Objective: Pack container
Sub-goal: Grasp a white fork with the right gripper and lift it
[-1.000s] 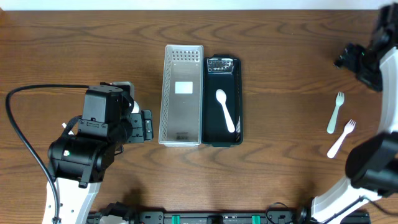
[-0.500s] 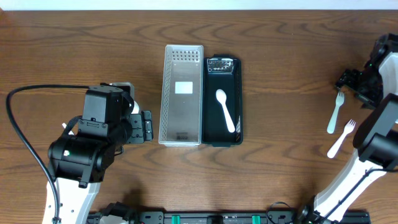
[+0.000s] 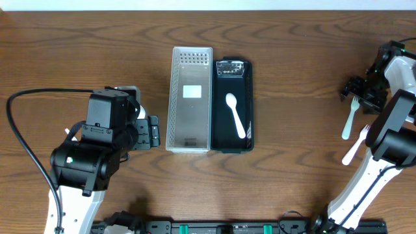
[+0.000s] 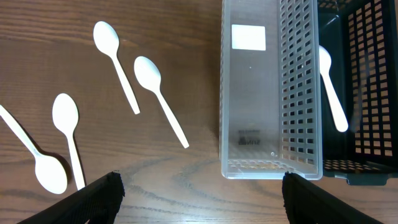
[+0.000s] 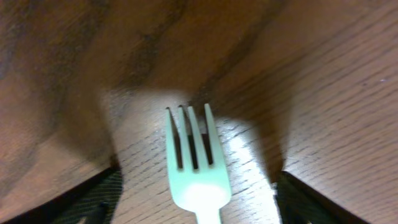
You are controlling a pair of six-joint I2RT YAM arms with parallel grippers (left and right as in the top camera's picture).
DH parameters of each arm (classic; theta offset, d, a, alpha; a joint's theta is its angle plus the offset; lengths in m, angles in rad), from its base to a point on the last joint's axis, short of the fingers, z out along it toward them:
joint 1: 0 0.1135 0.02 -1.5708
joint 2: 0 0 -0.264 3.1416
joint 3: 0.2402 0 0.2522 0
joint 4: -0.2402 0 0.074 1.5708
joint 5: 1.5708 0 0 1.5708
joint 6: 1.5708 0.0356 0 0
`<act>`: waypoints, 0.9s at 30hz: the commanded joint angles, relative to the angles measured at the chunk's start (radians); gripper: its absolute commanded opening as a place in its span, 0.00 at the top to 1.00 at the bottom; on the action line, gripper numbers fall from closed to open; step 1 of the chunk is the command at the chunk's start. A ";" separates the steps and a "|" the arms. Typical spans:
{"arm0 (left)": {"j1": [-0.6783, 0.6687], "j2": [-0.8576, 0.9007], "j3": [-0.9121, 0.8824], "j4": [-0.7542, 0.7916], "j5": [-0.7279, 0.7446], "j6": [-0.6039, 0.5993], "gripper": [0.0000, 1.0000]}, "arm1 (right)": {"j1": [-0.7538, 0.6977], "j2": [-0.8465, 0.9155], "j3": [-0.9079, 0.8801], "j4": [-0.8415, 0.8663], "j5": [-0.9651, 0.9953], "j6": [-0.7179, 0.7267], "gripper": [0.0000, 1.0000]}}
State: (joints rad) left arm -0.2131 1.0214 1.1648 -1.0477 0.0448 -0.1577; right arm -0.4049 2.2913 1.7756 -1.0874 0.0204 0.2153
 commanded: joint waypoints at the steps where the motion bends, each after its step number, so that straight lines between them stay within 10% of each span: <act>1: 0.002 0.003 0.010 -0.003 -0.008 0.003 0.16 | 0.010 0.032 -0.004 -0.005 0.005 -0.015 0.30; 27: 0.002 0.003 0.010 -0.003 -0.008 0.003 0.16 | 0.023 0.025 -0.004 -0.021 0.003 -0.014 0.84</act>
State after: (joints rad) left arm -0.2131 1.0214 1.1648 -1.0477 0.0448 -0.1577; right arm -0.4011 2.2932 1.7756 -1.1000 0.0143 0.2005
